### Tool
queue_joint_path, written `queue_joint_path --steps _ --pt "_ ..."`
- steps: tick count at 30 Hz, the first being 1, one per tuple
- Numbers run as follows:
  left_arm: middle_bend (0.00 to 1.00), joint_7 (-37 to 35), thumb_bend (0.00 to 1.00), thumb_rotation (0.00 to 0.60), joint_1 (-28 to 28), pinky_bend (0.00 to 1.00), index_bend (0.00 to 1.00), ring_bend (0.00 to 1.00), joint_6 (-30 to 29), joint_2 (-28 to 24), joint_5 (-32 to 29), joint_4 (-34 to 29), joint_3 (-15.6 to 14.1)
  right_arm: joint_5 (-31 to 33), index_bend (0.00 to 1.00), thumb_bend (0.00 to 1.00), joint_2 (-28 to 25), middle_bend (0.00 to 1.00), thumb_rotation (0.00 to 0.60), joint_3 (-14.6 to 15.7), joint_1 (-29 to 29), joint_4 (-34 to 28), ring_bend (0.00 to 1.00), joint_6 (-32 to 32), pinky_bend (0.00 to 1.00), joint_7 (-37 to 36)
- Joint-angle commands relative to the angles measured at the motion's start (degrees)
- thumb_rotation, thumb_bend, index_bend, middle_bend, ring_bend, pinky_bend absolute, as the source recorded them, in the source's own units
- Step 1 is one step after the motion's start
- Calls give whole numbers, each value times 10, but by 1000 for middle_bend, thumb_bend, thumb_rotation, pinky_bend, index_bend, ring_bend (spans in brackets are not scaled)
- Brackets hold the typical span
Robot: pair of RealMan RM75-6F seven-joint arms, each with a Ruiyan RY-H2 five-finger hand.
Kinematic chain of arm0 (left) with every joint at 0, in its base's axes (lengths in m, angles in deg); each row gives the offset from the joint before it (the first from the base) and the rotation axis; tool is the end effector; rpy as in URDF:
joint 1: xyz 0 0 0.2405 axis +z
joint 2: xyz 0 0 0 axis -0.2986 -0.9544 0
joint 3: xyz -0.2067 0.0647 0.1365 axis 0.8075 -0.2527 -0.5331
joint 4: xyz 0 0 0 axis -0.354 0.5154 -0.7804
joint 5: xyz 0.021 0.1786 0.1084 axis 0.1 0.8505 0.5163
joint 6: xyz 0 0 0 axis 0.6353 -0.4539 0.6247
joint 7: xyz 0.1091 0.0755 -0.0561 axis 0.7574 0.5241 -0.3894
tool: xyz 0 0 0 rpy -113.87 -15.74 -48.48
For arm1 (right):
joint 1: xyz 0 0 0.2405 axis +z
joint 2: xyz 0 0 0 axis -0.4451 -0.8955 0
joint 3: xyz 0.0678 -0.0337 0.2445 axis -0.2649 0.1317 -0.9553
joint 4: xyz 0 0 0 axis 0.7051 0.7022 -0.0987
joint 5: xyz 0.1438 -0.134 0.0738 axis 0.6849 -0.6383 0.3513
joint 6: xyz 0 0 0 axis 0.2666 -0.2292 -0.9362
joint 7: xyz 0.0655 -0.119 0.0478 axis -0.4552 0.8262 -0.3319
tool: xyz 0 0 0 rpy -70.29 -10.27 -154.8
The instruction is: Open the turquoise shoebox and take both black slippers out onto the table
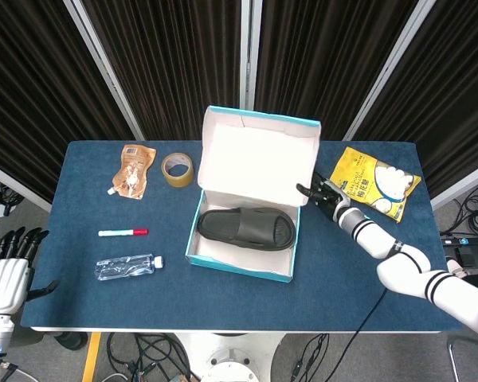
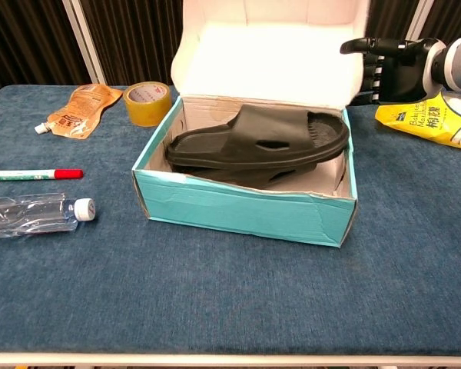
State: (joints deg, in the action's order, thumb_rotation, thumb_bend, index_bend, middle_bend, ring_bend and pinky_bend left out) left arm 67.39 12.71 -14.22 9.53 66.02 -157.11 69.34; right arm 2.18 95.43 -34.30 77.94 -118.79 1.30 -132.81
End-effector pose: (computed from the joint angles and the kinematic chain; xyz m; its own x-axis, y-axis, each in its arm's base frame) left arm -0.3135 0.1770 0.1429 0.4083 0.0131 0.9128 0.9127 0.0122 -0.4084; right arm -0.1870 -0.4335 0.0381 -0.9366 -0.2537 0.2417 -0.3473 0.5815 -0.7357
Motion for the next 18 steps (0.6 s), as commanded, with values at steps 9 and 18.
queue_joint_path --steps 9,18 --pt "93 2 69 600 -4 43 123 0 2 0 6 1 1 -104 0 0 -99 0 600 111 43 -27 0 -87 0 235" --pt "93 13 69 600 -9 42 123 0 5 -2 8 -7 3 -99 0 0 -201 4 600 129 4 -152 0 18 0 506"
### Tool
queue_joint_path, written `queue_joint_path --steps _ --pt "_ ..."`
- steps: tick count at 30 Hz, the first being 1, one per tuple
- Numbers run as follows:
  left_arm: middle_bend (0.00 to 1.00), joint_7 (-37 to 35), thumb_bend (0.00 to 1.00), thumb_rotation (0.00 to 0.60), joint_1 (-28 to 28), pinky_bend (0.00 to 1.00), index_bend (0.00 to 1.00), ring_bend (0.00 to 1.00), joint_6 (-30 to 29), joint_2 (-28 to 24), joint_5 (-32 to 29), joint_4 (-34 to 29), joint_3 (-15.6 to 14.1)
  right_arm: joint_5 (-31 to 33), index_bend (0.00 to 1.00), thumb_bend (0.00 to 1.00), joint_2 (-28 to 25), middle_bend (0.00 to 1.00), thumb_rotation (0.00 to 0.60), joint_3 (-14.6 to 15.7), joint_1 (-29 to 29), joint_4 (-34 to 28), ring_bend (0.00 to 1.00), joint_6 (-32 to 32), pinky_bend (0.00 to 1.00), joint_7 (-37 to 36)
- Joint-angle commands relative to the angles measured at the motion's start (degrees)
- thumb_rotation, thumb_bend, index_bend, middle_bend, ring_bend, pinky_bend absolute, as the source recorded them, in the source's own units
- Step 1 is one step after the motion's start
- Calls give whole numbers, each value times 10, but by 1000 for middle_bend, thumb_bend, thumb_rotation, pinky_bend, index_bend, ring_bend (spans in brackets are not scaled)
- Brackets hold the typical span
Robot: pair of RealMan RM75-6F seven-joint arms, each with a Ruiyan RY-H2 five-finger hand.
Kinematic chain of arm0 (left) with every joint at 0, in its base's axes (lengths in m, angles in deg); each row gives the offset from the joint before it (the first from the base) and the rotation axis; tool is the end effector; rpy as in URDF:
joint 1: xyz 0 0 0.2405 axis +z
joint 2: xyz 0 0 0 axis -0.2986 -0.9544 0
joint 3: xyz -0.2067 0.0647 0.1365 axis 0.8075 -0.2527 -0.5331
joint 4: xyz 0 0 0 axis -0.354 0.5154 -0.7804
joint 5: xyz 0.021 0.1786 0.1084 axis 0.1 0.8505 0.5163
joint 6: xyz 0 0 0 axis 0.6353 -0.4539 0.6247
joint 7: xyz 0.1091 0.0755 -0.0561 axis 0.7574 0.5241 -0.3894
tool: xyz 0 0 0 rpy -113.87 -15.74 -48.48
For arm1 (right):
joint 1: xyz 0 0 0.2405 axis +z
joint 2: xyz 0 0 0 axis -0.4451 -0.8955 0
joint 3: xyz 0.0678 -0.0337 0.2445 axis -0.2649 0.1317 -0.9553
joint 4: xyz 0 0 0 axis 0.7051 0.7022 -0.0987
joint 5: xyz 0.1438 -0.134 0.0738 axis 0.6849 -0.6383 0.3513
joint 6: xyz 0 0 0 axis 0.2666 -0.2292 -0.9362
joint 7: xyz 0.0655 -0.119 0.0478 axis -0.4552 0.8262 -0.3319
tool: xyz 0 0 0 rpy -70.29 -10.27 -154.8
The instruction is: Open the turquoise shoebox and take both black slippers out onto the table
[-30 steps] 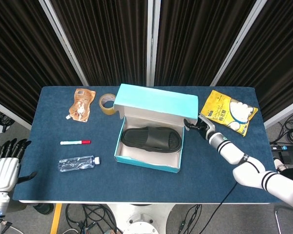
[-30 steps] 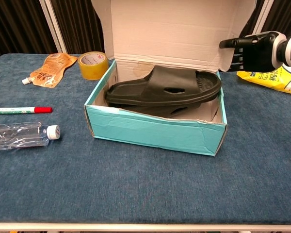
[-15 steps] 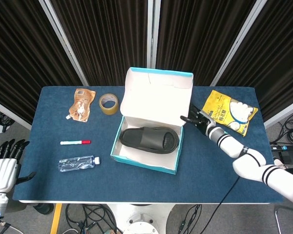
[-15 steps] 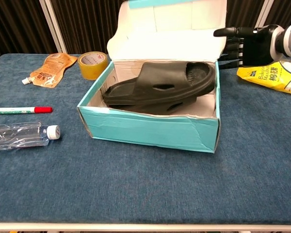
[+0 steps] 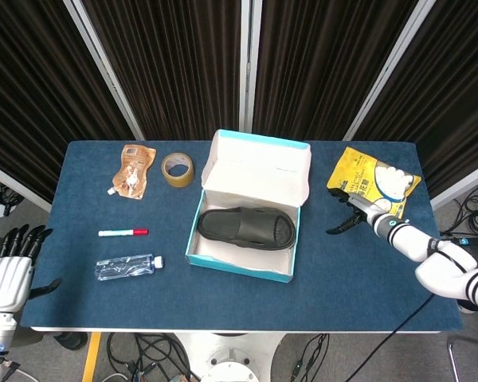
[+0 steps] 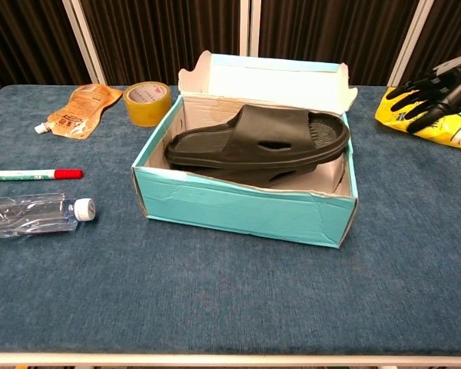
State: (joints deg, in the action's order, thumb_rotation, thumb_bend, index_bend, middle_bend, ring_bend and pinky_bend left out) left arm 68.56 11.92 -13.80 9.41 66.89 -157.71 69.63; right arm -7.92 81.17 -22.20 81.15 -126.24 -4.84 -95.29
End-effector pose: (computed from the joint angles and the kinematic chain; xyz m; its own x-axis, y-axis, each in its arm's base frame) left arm -0.3071 0.1822 0.1416 0.4202 0.0093 0.9074 0.9074 -0.0167 -0.4200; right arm -0.2319 -0.4082 0.0970 -0.2135 -0.6770 0.7043 -0.9620 0.2713 -0.0309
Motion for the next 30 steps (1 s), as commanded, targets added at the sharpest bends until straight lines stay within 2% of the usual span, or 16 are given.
queue_joint_path --steps 1,6,12,18,25,28,30 --pt "93 2 69 600 -1 42 123 0 1 0 -1 -2 1 10 0 0 -62 8 600 2 -38 -94 0 105 0 161" --pt "93 5 69 600 0 42 123 0 0 0 -2 -4 0 61 0 0 -52 46 600 -32 -65 -172 0 196 0 319" --pt "93 0 69 600 4 42 123 0 -2 1 -6 -1 -1 127 0 0 17 56 600 -61 -46 -200 0 223 0 468" --pt "93 -11 69 600 6 42 123 0 -2 5 -9 8 0 213 0 0 109 57 600 -72 -3 -170 0 209 2 588" --pt "93 -27 69 600 5 42 123 0 2 10 -10 25 0 306 0 0 200 67 600 -71 33 -114 0 244 24 733" --pt "93 -33 69 600 6 42 123 0 2 12 -10 32 0 354 0 33 222 82 600 -73 48 -101 4 249 102 776" --pt "93 -36 69 600 6 43 123 0 2 13 -10 35 0 378 7 116 239 114 600 -71 57 -87 40 266 209 813"
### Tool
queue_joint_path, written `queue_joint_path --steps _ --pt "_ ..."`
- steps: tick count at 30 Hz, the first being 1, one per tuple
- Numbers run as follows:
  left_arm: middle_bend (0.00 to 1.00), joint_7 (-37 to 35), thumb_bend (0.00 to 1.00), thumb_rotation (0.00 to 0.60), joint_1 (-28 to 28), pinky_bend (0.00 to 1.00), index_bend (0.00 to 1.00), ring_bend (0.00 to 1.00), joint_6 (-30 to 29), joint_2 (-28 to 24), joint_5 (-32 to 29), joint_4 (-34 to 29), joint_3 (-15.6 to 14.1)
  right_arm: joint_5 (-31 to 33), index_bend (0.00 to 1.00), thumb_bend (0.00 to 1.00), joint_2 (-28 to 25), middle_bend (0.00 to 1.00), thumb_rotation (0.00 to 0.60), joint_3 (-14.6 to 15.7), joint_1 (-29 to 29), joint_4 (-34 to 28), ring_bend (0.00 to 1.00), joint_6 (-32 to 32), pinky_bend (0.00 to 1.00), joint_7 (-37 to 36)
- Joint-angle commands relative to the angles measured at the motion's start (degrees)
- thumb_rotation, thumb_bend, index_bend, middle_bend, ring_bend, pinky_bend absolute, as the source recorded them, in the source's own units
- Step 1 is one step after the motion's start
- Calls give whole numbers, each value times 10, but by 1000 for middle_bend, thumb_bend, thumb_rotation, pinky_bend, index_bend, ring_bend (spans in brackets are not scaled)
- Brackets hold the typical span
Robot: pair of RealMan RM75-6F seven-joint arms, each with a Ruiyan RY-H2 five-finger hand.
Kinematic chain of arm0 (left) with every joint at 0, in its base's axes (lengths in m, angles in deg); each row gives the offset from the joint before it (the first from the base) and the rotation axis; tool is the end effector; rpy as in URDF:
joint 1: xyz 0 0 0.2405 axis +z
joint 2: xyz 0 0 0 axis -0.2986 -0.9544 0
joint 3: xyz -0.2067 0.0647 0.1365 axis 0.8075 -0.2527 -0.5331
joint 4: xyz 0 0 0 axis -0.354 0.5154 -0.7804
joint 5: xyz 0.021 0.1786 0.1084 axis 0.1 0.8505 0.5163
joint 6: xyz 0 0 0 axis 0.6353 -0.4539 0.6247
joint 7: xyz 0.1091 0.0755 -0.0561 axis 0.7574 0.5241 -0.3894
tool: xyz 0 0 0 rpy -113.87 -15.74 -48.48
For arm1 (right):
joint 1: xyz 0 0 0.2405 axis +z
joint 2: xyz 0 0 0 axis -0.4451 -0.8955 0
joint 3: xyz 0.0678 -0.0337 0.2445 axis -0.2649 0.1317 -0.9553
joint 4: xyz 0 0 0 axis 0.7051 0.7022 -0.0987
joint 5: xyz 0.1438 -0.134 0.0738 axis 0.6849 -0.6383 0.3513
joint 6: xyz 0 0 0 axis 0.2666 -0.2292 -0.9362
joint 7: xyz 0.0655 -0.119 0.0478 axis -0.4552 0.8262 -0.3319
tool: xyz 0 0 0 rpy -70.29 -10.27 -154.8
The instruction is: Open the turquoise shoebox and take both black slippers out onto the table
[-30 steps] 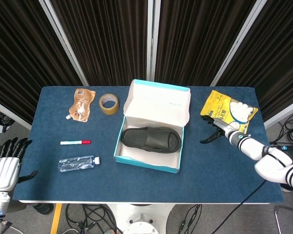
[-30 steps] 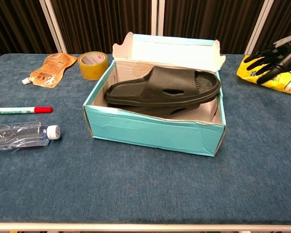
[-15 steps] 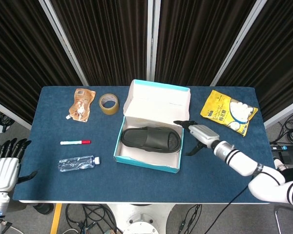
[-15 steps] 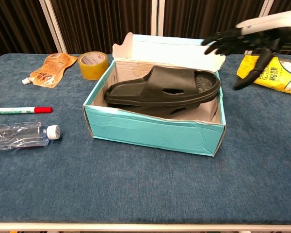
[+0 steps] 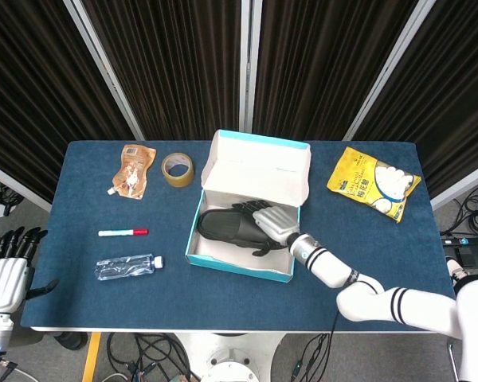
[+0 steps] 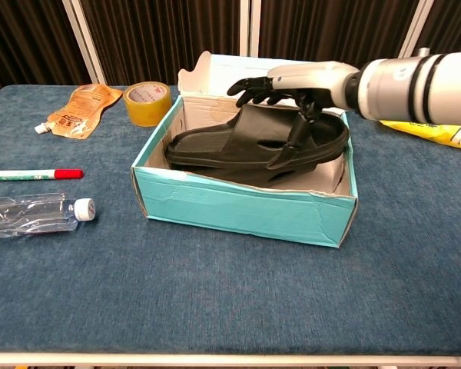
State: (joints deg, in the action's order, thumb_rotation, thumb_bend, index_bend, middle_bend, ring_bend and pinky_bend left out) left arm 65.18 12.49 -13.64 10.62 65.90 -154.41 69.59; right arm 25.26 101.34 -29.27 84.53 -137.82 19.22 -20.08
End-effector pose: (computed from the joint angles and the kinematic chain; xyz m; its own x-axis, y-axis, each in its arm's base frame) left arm -0.3209 0.1797 0.1405 0.3979 0.0148 0.9173 0.9172 0.0138 -0.3981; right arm -0.0836 -0.3721 -0.0276 0.2906 -0.5654 0.7720 -0.9115 -0.4090 0.0436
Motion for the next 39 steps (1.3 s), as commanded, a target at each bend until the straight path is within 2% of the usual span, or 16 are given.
queue_joint_path --steps 1,3,5,7,10,16,21,26,29,32,39 --pt "93 -4 69 600 -1 43 123 0 1 1 -1 3 1 55 22 192 44 146 600 0 25 35 84 35 293 77" --pt "93 -7 70 600 -1 43 123 0 3 1 -3 4 1 70 90 326 59 221 600 1 28 43 183 55 460 106" --pt "93 -8 69 600 -1 43 123 0 3 0 -2 4 1 72 162 413 69 277 600 1 27 46 254 76 576 125" --pt "93 -9 69 600 -1 42 123 0 2 0 -2 5 2 59 198 463 72 309 600 -2 20 42 291 95 627 127" --pt "93 -8 69 600 1 42 123 0 -1 0 -2 5 2 17 210 490 62 328 600 -8 3 28 308 127 640 107" --pt "93 -2 69 600 0 43 123 0 -3 0 3 2 1 -82 212 478 -6 329 600 -10 -41 -39 308 161 640 25" --pt "93 6 69 600 -1 42 123 0 -6 -5 7 -8 2 -186 213 472 -83 323 600 9 -73 -123 308 165 641 -75" --pt "93 16 69 600 1 43 123 0 -10 -9 9 -18 1 -286 214 466 -117 322 600 39 -86 -175 308 174 639 -148" --pt "93 23 69 600 3 42 123 0 -13 -9 9 -23 1 -315 219 463 -116 322 600 61 -78 -187 308 147 636 -158" --pt "93 26 69 600 3 42 123 0 -12 -10 8 -27 1 -326 219 461 -91 322 600 76 -72 -179 308 126 613 -139" --pt "93 30 69 600 4 43 123 0 -12 -13 5 -30 1 -336 210 459 -28 322 600 90 -68 -159 305 111 597 -105"
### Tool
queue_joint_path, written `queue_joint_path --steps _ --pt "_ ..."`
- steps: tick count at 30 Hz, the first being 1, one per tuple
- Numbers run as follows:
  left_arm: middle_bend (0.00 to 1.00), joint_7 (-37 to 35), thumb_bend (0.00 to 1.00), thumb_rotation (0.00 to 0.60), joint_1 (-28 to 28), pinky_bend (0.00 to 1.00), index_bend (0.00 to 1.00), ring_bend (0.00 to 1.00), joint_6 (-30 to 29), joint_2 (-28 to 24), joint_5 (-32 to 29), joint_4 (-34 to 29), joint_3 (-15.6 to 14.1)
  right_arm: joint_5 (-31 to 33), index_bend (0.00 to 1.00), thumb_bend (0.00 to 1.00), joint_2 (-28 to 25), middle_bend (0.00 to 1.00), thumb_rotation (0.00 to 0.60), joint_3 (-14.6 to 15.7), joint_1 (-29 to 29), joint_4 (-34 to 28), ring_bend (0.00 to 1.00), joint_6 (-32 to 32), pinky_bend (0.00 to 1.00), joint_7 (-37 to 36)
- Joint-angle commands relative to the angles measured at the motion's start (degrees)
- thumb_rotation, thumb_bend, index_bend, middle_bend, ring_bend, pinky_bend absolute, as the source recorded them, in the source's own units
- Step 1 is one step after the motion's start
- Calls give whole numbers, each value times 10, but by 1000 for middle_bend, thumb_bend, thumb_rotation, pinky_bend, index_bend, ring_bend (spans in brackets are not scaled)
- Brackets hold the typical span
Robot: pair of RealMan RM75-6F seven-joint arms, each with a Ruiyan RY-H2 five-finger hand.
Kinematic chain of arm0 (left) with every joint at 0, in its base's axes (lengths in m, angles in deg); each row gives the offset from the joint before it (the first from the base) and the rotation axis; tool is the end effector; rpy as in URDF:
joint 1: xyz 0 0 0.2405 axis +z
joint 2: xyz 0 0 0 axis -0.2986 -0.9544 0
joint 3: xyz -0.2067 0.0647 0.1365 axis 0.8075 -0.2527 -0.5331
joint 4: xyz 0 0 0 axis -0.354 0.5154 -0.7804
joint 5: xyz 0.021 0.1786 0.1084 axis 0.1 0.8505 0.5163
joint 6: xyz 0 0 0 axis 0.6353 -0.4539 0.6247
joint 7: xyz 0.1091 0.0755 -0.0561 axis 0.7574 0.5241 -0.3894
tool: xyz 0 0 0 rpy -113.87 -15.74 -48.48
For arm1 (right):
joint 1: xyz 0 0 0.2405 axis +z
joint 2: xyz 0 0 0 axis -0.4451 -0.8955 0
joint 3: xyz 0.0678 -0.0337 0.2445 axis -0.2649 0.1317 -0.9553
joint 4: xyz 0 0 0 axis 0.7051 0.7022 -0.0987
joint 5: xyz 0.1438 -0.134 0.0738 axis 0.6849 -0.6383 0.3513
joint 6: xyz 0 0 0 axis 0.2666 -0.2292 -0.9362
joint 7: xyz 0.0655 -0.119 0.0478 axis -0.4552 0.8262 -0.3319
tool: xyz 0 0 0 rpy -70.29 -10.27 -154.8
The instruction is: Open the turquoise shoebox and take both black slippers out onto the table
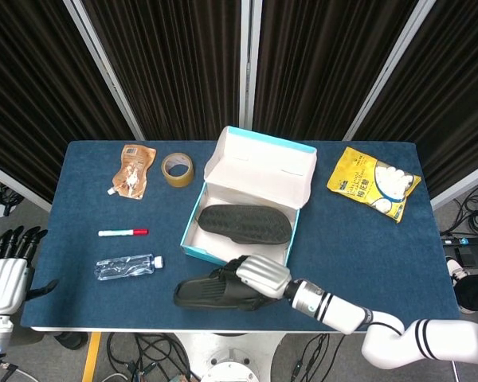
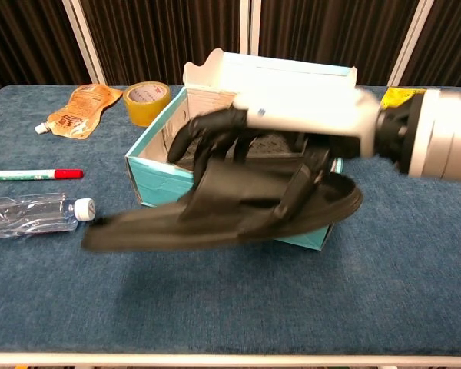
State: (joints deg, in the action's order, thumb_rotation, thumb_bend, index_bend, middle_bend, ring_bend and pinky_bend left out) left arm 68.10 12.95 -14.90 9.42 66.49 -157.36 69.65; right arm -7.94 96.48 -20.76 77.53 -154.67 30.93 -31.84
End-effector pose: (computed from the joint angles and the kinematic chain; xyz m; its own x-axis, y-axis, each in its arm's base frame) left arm -0.3115 0.1768 0.1450 0.4177 -0.0026 0.9086 0.9086 0.0084 -0.4176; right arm -0.0649 -0.2614 -0.0156 0.3489 -0.5851 0.7321 -0.7142 -0.6718 -0.1965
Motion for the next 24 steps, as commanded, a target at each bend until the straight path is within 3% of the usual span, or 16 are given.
queue_joint_path --steps 1,7,14,16,18,20,24 --pt "93 1 70 600 -1 43 123 0 1 0 -1 -1 1 -3 209 459 27 322 600 5 2 12 303 -6 596 15" --pt "93 1 69 600 -2 42 123 0 5 1 -3 0 1 0 195 453 42 315 600 1 0 4 293 0 577 17" --pt "93 2 69 600 -6 42 123 0 10 3 -2 1 2 32 153 440 86 283 600 7 -5 57 252 -18 486 86" --pt "93 2 69 600 -7 42 123 0 11 3 -3 1 3 36 69 349 91 217 600 12 -4 67 167 -27 367 103" --pt "93 2 70 600 -6 42 123 0 10 3 -5 3 4 39 2 114 91 72 600 15 -4 71 34 -31 139 123" --pt "93 1 69 600 -6 43 123 0 10 4 -5 4 3 43 0 4 87 7 600 14 -8 68 0 -27 22 137" --pt "93 0 69 600 -5 42 123 0 8 4 -3 5 2 51 0 0 62 0 600 13 -11 56 0 -26 0 168"
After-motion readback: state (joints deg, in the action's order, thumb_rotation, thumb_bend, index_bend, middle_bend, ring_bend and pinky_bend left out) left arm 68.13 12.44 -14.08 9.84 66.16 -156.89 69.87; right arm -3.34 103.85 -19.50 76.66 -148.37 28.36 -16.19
